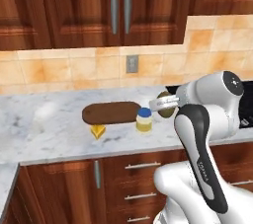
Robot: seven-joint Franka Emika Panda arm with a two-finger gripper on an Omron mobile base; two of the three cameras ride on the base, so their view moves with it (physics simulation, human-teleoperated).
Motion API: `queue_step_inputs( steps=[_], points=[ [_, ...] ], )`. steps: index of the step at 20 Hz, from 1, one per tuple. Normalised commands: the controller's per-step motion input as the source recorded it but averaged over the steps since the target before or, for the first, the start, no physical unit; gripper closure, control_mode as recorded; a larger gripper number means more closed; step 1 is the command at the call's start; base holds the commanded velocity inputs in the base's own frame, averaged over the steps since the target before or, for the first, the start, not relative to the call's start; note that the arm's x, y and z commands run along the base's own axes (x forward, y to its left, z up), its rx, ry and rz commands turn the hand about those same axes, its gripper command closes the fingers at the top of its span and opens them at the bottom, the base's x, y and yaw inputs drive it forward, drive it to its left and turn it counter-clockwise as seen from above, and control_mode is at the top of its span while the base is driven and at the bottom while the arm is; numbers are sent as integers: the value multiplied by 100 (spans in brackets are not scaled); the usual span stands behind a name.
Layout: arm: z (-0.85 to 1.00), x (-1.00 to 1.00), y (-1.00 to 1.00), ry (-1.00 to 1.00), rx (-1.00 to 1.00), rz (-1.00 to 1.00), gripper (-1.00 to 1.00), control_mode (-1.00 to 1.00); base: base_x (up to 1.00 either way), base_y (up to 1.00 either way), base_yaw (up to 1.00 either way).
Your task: Retrieve the reheated potato from the microwave, then place the potato, cheese, and condiment on the cutting board.
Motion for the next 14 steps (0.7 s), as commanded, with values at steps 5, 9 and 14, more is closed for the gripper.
queue_step_inputs(
  steps=[5,9,14],
  points=[
    [0,0,0,0,0,0,100,100,23,54,-38],
    [0,0,0,0,0,0,100,100,24,63,-15],
    [0,0,0,0,0,0,100,100,37,31,0]
  ],
)
